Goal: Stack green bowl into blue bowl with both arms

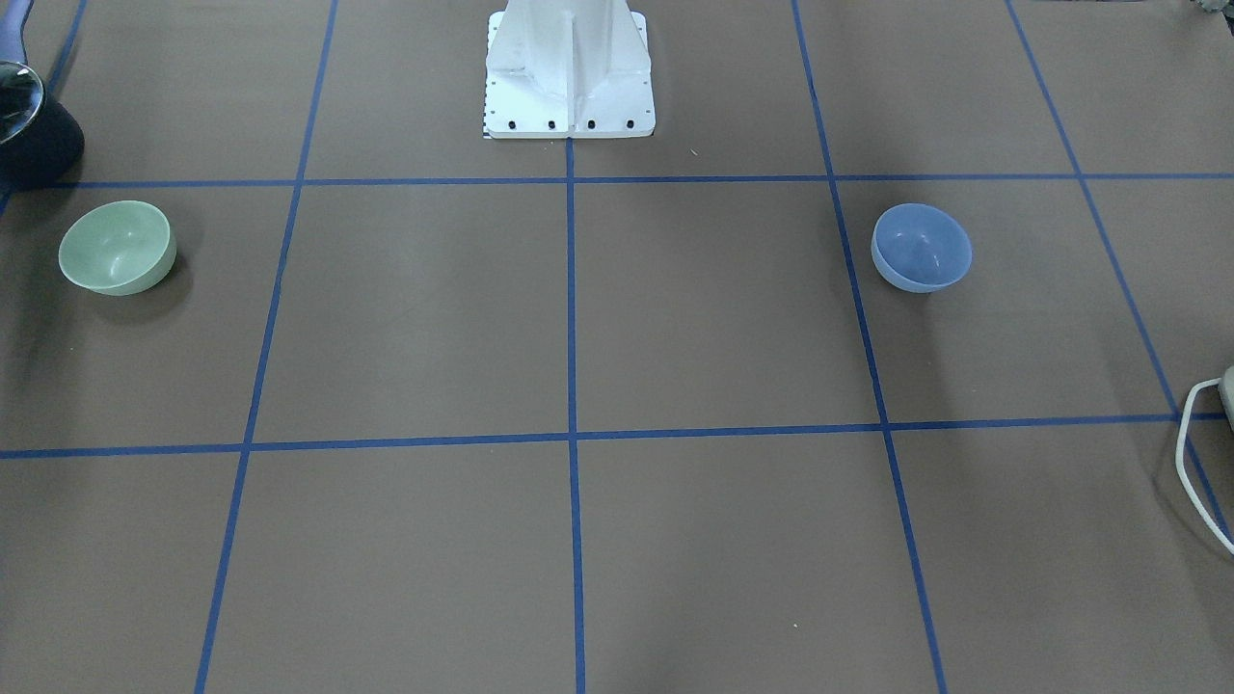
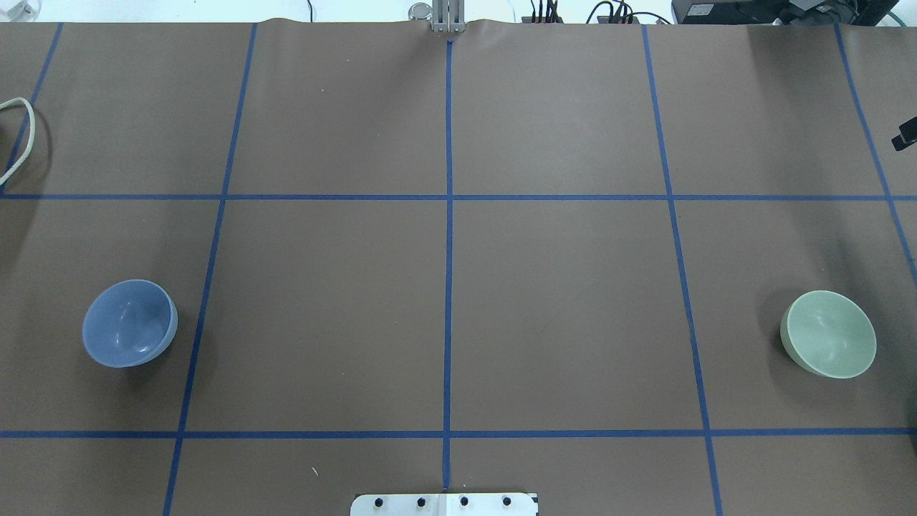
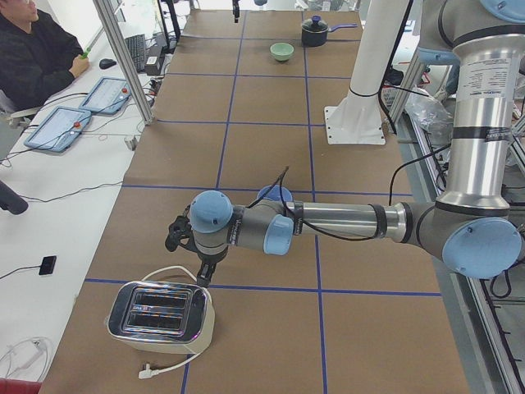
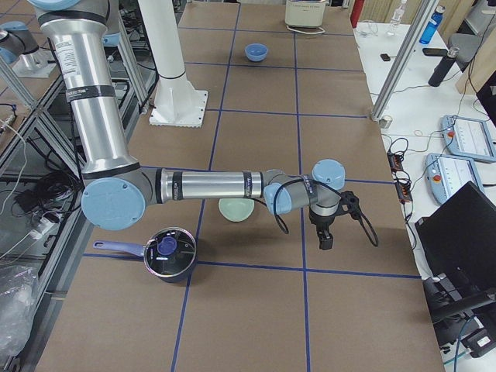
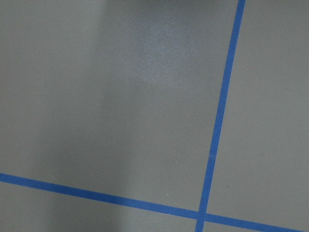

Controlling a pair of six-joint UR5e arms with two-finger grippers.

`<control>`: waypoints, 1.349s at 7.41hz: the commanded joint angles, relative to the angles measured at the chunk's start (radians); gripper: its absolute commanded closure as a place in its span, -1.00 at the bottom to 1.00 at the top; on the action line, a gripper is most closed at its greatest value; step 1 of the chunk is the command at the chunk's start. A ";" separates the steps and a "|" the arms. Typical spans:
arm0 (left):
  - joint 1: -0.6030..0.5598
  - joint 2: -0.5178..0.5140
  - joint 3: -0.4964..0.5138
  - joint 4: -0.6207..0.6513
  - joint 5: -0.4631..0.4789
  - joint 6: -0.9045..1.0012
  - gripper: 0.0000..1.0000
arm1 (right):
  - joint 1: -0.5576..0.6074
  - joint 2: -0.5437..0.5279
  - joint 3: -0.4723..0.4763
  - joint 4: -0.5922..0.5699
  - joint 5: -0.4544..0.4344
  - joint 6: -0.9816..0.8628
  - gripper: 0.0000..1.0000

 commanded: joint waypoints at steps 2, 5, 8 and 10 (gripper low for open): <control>0.000 0.000 -0.001 -0.002 -0.001 0.000 -0.94 | -0.001 -0.002 0.015 0.005 0.005 -0.008 -1.00; 0.005 0.017 -0.059 -0.017 0.001 -0.126 -0.94 | -0.019 -0.024 0.033 0.007 0.019 -0.005 -1.00; 0.067 0.054 -0.111 -0.070 0.004 -0.260 -0.94 | -0.019 -0.229 0.299 -0.024 0.048 0.040 -1.00; 0.193 0.096 -0.110 -0.261 0.013 -0.485 -0.94 | -0.019 -0.360 0.428 0.001 0.054 0.112 -1.00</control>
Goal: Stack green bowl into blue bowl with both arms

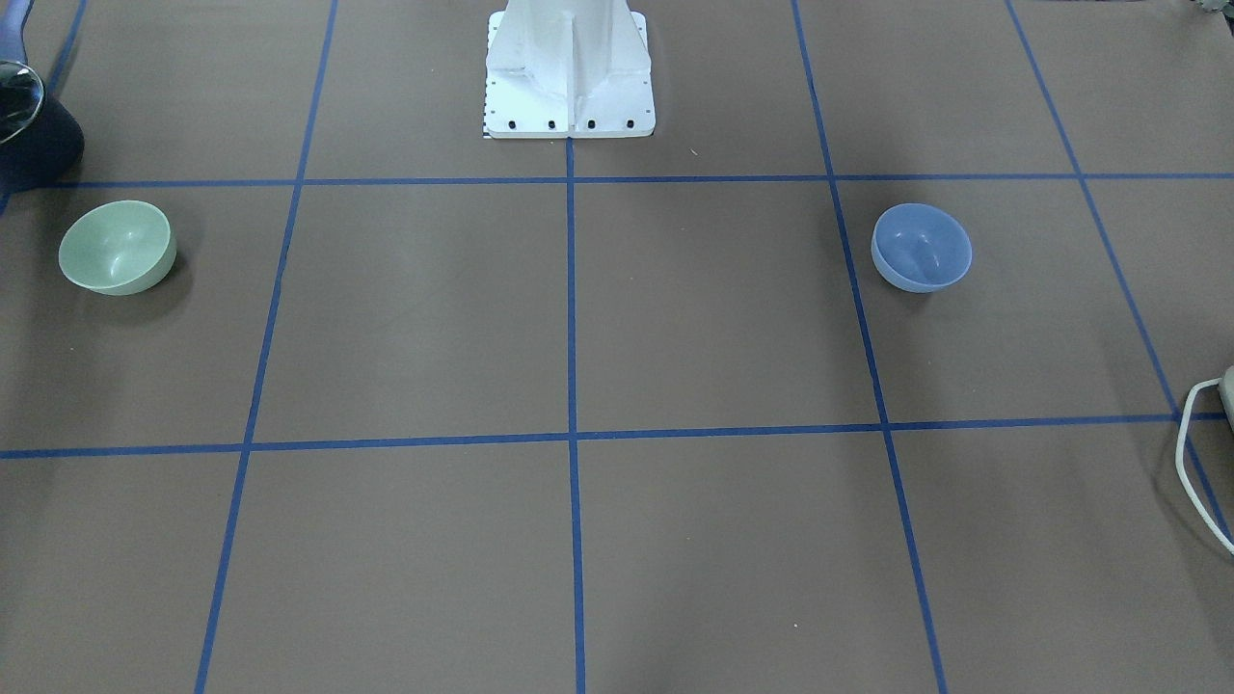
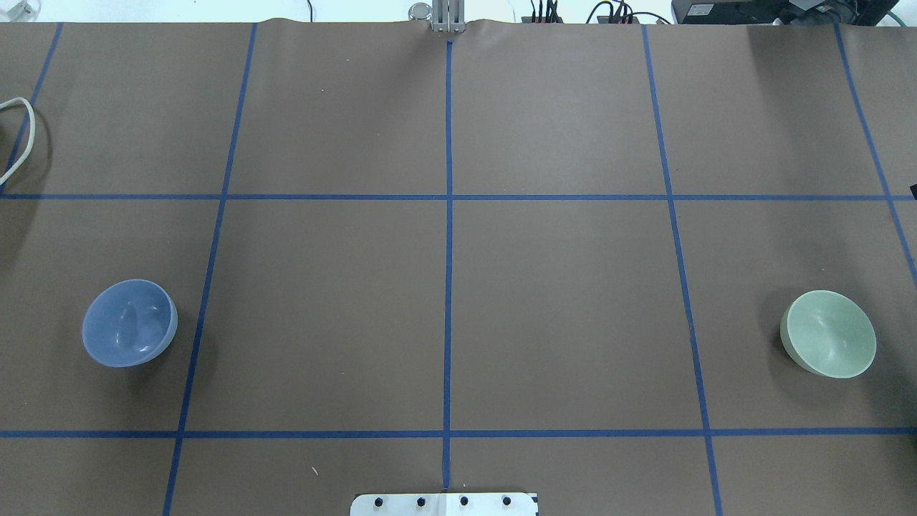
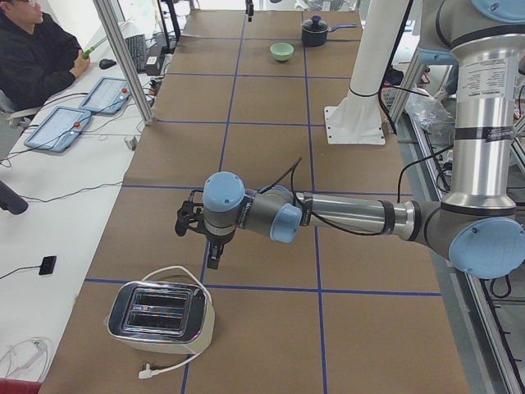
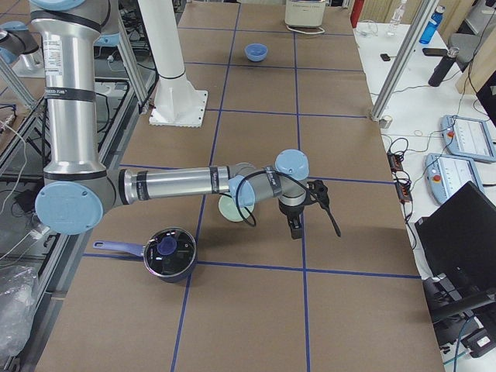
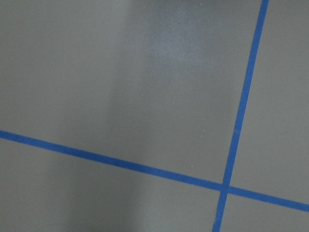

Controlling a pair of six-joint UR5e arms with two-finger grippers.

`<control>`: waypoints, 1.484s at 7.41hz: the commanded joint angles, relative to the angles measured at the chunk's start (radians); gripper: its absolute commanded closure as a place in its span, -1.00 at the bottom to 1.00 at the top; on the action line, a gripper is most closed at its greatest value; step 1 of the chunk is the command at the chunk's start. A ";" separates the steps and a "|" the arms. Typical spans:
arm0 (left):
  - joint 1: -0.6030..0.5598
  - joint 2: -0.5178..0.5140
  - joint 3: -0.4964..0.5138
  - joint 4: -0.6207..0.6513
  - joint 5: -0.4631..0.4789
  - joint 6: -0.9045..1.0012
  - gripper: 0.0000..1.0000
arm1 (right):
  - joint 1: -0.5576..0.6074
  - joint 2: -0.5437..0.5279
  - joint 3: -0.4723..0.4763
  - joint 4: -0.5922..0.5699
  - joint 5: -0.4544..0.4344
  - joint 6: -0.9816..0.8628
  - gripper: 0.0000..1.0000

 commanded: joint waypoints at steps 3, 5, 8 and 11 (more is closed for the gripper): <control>0.223 0.055 -0.002 -0.298 0.067 -0.367 -0.94 | -0.081 -0.110 0.090 0.028 0.024 0.202 -0.99; 0.324 0.057 -0.003 -0.390 0.122 -0.515 -0.94 | -0.247 -0.096 0.082 0.130 -0.051 0.417 -0.99; 0.375 0.058 -0.012 -0.433 0.139 -0.583 -0.94 | -0.311 -0.140 0.079 0.190 -0.073 0.439 -0.99; 0.533 0.124 -0.086 -0.515 0.258 -0.747 -0.94 | -0.311 -0.217 0.082 0.278 -0.065 0.433 -1.00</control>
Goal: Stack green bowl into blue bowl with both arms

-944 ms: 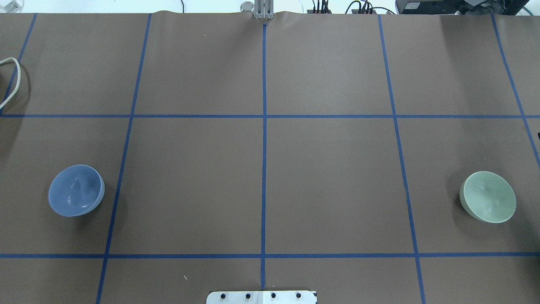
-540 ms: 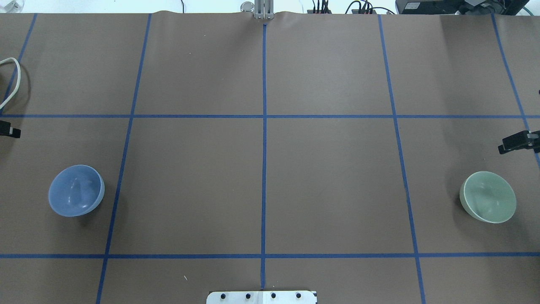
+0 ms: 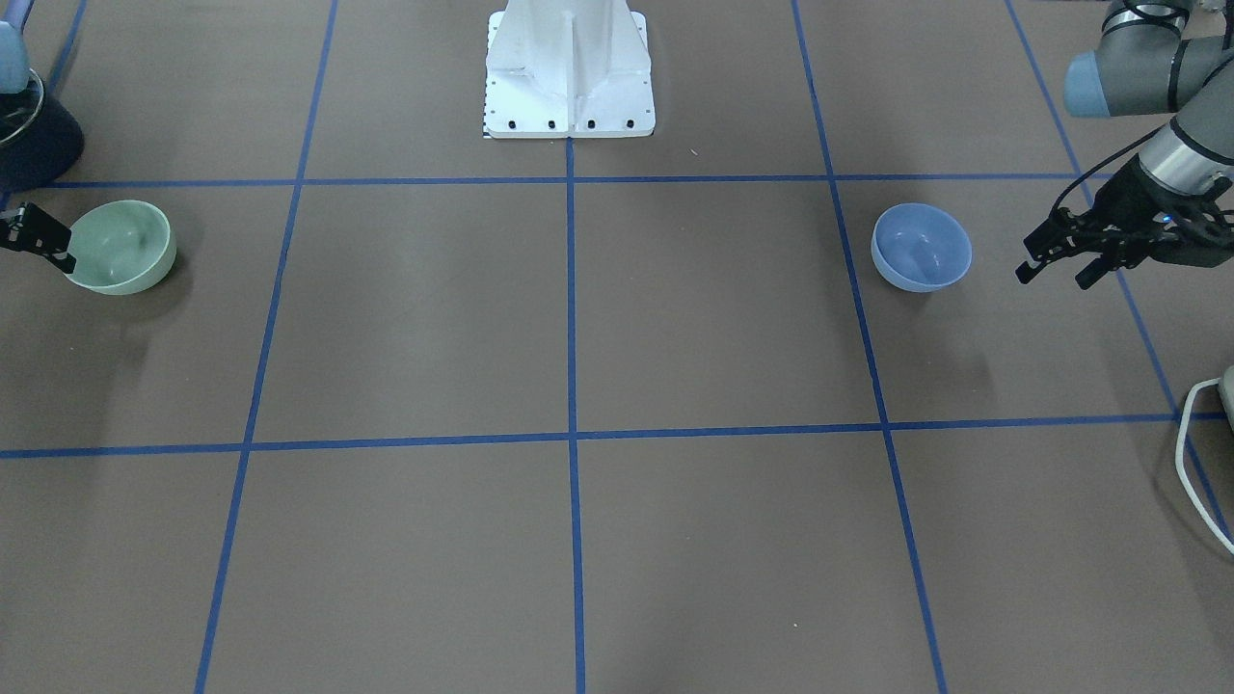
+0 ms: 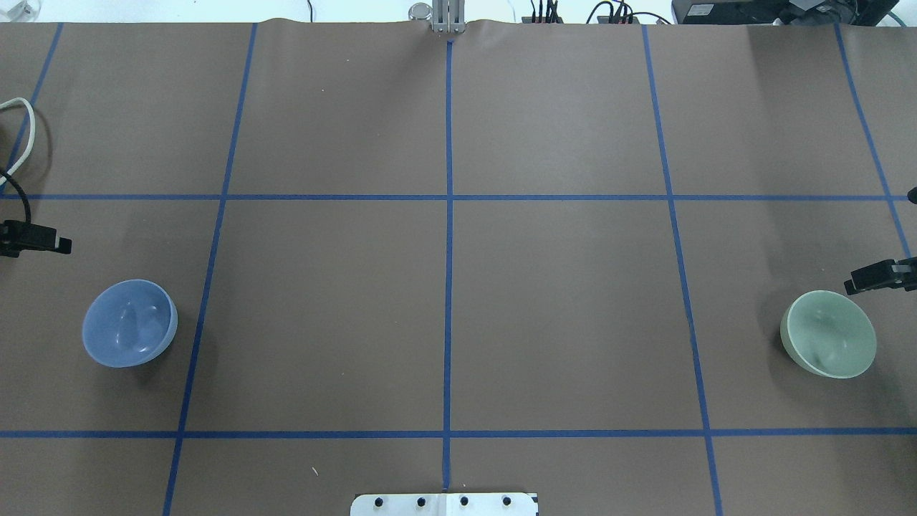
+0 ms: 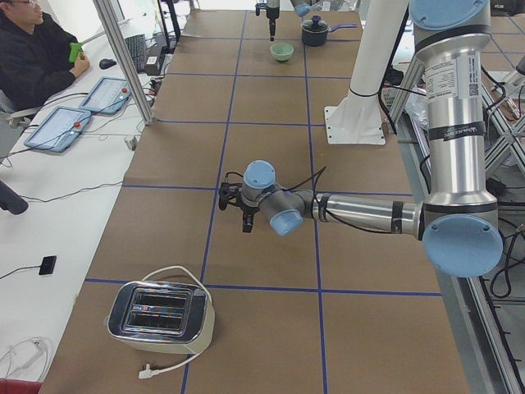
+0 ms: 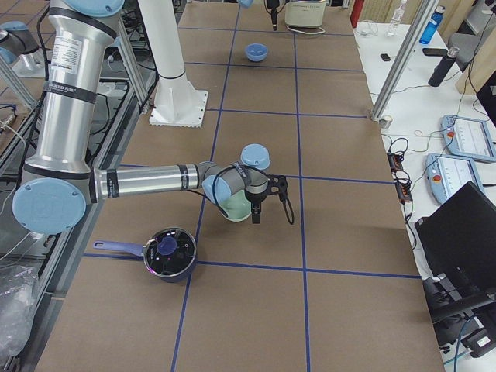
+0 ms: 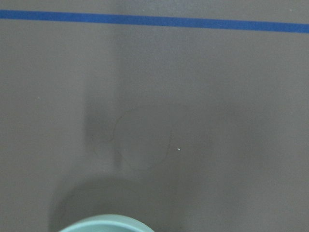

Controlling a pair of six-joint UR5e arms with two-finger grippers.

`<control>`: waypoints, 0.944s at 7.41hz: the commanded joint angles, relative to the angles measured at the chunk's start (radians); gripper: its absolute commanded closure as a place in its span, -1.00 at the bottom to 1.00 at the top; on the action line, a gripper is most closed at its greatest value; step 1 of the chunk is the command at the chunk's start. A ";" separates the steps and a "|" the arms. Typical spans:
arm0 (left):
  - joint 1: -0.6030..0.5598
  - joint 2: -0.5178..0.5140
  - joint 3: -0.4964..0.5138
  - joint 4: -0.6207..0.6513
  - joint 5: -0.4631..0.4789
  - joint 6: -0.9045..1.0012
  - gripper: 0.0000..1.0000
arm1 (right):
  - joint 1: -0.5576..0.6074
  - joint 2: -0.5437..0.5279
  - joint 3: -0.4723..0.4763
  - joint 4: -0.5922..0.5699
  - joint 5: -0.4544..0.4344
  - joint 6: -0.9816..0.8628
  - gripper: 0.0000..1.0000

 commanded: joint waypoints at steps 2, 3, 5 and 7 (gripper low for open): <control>0.140 0.077 -0.093 -0.021 0.099 -0.113 -0.94 | -0.002 -0.043 0.004 0.040 0.011 0.005 -1.00; 0.192 0.077 -0.093 -0.027 0.139 -0.147 -0.94 | -0.014 -0.042 -0.002 0.040 0.013 0.010 -1.00; 0.279 0.089 -0.093 -0.056 0.217 -0.205 -0.94 | -0.025 -0.029 -0.020 0.041 0.010 0.010 -1.00; 0.282 0.091 -0.090 -0.056 0.219 -0.205 -0.94 | -0.034 -0.028 -0.025 0.041 0.005 0.017 -1.00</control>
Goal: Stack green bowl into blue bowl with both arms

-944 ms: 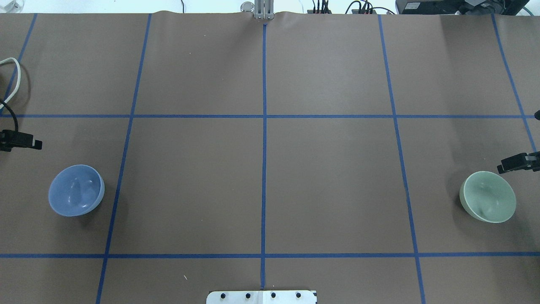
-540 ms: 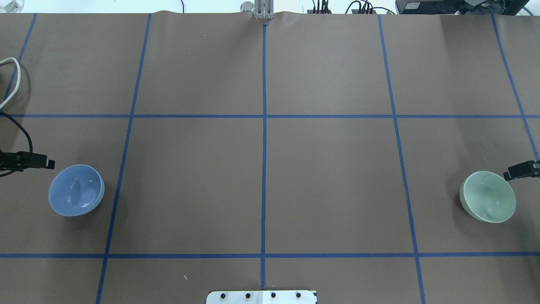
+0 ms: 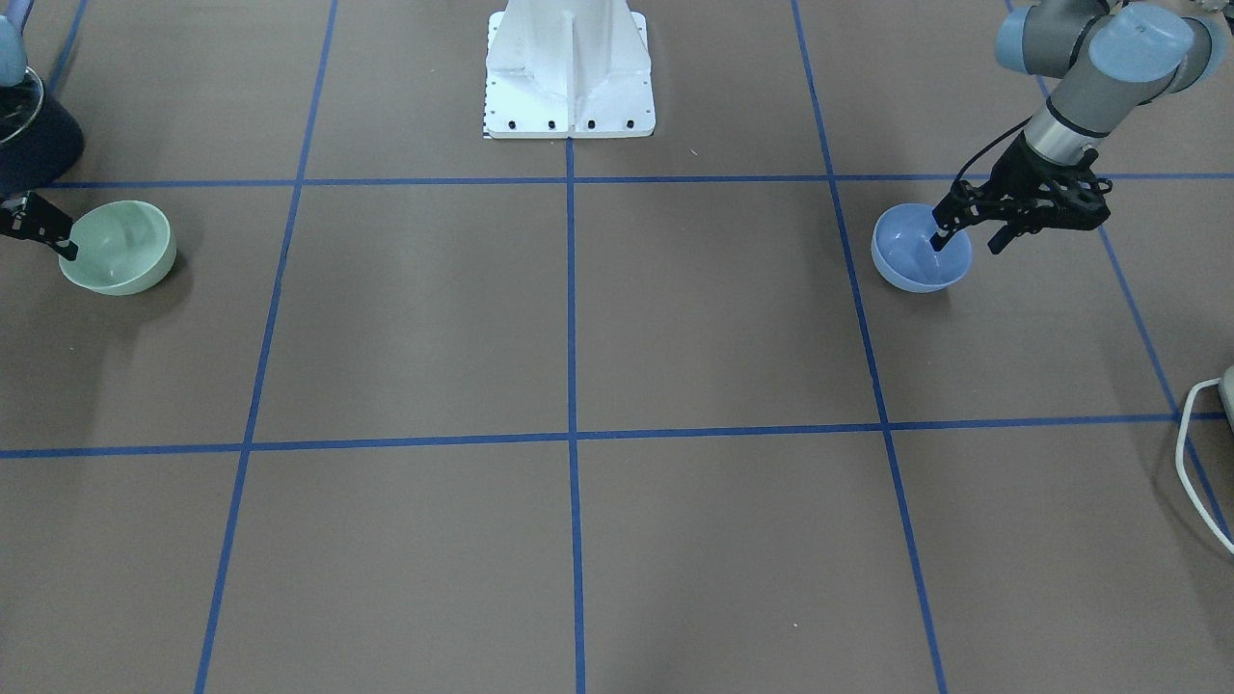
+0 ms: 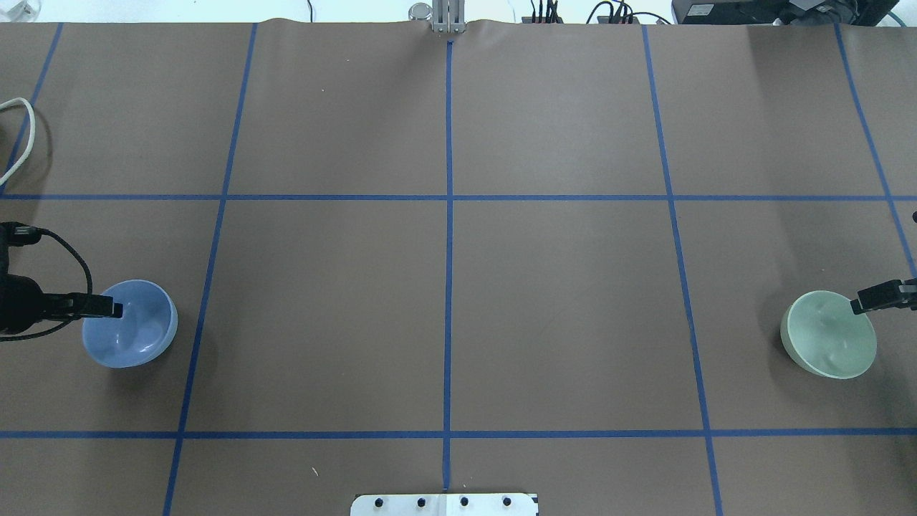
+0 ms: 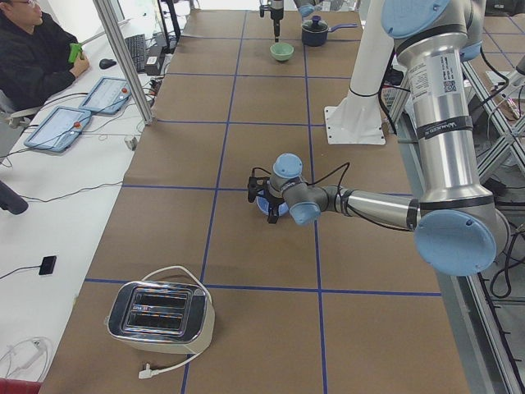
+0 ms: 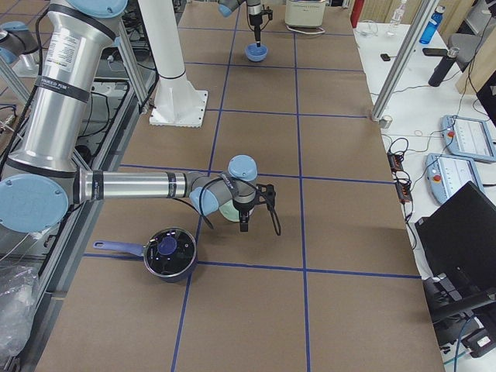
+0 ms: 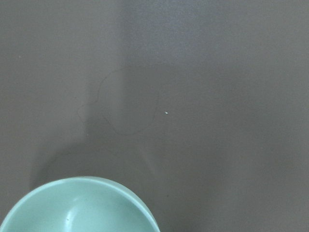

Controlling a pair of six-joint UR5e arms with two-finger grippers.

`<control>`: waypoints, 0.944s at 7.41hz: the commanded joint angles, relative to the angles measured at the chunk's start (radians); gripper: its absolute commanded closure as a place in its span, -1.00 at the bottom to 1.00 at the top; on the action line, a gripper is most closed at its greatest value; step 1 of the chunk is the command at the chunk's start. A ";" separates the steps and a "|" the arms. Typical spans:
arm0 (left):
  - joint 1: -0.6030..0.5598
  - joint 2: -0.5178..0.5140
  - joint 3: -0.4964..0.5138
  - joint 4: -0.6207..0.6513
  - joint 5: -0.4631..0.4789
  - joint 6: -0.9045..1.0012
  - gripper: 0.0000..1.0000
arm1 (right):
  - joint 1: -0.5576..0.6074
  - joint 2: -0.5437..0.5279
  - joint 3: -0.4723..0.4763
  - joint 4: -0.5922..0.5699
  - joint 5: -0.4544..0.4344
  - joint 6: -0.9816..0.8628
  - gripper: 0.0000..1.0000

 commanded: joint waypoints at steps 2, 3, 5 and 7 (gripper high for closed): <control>0.010 0.002 0.002 -0.002 0.008 -0.005 -0.93 | -0.030 0.002 -0.022 0.023 -0.003 0.013 -0.99; 0.010 0.002 0.002 -0.002 0.008 -0.005 -0.93 | -0.050 0.004 -0.034 0.063 -0.004 0.057 -0.99; 0.010 0.002 0.005 -0.001 0.008 -0.005 -0.93 | -0.087 0.011 -0.057 0.097 -0.023 0.081 -0.99; 0.012 0.001 0.005 -0.001 0.008 -0.002 -0.81 | -0.090 -0.002 -0.083 0.164 -0.024 0.079 -0.98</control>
